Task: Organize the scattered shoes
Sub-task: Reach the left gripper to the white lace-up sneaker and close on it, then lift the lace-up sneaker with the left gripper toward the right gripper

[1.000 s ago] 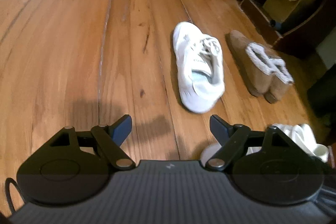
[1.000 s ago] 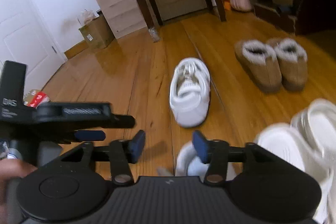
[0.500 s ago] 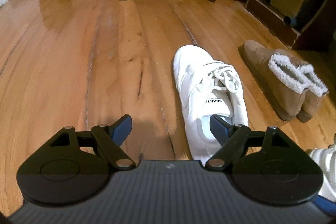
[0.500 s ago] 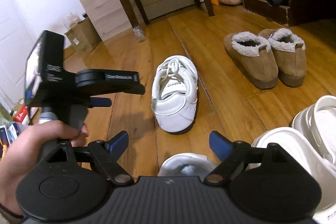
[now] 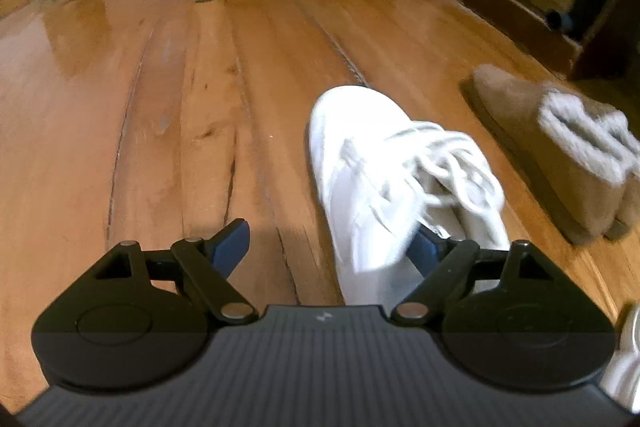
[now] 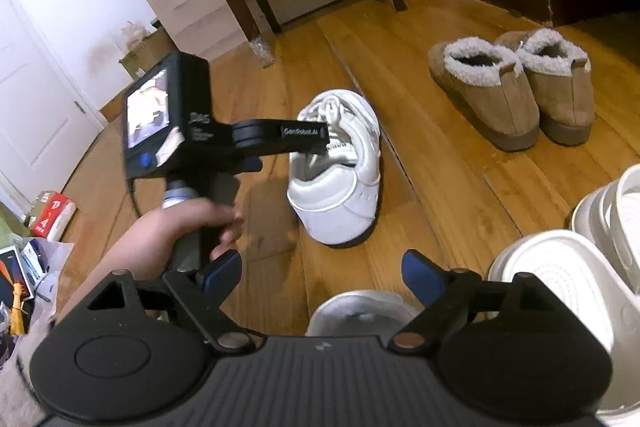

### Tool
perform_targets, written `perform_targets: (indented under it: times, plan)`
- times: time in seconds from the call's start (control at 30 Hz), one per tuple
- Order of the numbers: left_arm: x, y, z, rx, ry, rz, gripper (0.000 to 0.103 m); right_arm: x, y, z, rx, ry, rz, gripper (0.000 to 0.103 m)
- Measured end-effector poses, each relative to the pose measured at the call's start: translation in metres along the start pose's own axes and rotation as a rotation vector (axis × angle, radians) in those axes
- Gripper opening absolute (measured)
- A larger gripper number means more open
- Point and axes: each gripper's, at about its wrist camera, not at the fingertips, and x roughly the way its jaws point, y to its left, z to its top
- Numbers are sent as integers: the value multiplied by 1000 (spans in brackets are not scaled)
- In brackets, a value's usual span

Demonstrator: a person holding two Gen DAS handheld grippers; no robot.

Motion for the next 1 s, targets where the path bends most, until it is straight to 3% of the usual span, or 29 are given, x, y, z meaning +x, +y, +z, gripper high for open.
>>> perform_targets:
  times: [0.03, 0.07, 0.13, 0.27, 0.5, 0.77, 0.93, 1.0]
  plan:
    - [0, 2, 0, -29, -5, -34, 36, 0, 0, 0, 2, 3, 0, 89]
    - [-1, 3, 0, -59, -9, -72, 30, 1, 0, -1, 5, 6, -2, 89]
    - [-4, -8, 1, -23, -23, -8, 21, 1, -1, -2, 10, 12, -5, 89]
    - [-8, -10, -3, -51, -38, 32, 18, -3, 0, -1, 19, 14, -3, 89]
    - [-32, 5, -17, -91, 11, 49, 17, -13, 4, 2, 40, 14, 5, 90]
    - [-119, 44, -71, -147, 36, 69, 17, -32, 19, 4, 1, 37, 32, 92]
    - [-170, 75, -122, -251, 110, -18, 18, -52, 40, 3, -41, 38, 84, 92]
    - [-188, 75, -136, -241, 116, -8, 18, -63, 52, 2, -76, 27, 121, 92]
